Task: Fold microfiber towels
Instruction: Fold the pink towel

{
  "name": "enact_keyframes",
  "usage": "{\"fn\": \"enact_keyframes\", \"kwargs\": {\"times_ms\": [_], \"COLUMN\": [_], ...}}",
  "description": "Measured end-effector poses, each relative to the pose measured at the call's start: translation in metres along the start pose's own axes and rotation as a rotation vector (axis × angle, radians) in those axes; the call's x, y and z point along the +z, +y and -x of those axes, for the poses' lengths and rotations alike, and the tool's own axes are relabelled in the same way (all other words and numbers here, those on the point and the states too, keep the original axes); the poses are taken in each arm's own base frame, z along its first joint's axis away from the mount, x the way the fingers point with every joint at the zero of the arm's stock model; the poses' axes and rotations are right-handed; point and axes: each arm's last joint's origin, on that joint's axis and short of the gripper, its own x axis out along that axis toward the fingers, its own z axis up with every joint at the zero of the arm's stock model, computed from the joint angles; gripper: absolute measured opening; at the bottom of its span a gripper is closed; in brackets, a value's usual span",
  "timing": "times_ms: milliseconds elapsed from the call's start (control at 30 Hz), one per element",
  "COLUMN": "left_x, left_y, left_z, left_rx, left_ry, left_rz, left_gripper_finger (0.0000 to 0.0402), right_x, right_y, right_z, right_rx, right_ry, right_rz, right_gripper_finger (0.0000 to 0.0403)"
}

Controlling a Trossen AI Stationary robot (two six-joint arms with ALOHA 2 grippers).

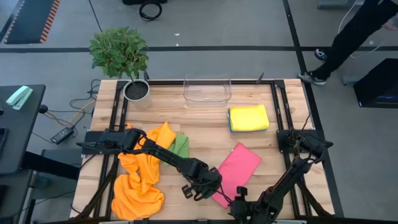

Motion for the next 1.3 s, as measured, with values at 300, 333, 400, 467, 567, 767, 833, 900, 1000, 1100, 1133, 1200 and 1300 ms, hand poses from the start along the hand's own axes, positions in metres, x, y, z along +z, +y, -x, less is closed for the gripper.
{"fn": "enact_keyframes", "kwargs": {"times_ms": [300, 333, 400, 467, 567, 767, 833, 900, 1000, 1100, 1133, 1200, 1300], "left_x": [0.0, 0.0, 0.0, 0.0, -0.001, -0.003, -0.003, -0.002, -0.002, -0.002, -0.002, -0.002, -0.005], "left_y": [0.0, 0.0, 0.0, 0.0, 0.001, 0.001, 0.001, 0.001, 0.001, 0.002, 0.002, 0.003, 0.01], "left_z": [0.0, 0.0, 0.0, -0.001, -0.003, -0.008, -0.008, -0.008, -0.009, -0.009, -0.009, -0.008, 0.002], "left_rx": [0.001, 0.001, 0.001, 0.001, -0.004, -0.02, -0.02, -0.019, -0.014, -0.013, -0.013, -0.019, -0.108], "left_ry": [0.001, 0.001, 0.001, 0.001, -0.004, -0.007, -0.007, -0.008, -0.011, -0.011, -0.011, -0.022, -0.094], "left_rz": [0.007, 0.008, 0.013, 0.027, 0.035, 0.057, 0.06, 0.059, 0.086, 0.132, 0.162, 0.258, 0.395], "left_gripper_finger": [0.0086, 0.0086, 0.0084, 0.0081, 0.0078, 0.0078, 0.0072, 0.0062, 0.0037, 0.0012, 0.001, 0.001, 0.0008], "right_x": [0.012, 0.011, 0.011, 0.01, 0.006, -0.004, -0.005, -0.005, -0.008, -0.012, -0.012, -0.009, 0.003], "right_y": [-0.007, -0.006, -0.006, -0.005, -0.005, -0.004, -0.005, -0.006, -0.006, -0.005, -0.005, -0.006, -0.01], "right_z": [-0.007, -0.008, -0.008, -0.01, -0.017, -0.032, -0.032, -0.031, -0.029, -0.027, -0.025, -0.016, 0.007], "right_rx": [-0.011, -0.006, -0.004, 0.004, 0.002, -0.012, -0.027, -0.04, -0.057, -0.068, -0.068, -0.06, -0.054], "right_ry": [-0.015, -0.015, -0.013, -0.018, -0.004, 0.001, -0.006, -0.008, -0.003, -0.003, -0.004, 0.017, 0.041], "right_rz": [-0.008, -0.012, -0.009, -0.013, -0.008, -0.035, -0.052, -0.066, -0.061, -0.074, -0.087, -0.12, -0.173], "right_gripper_finger": [0.0155, 0.0155, 0.0155, 0.0155, 0.0155, 0.0151, 0.0143, 0.0126, 0.0089, 0.0044, 0.0032, 0.0012, 0.0007]}}
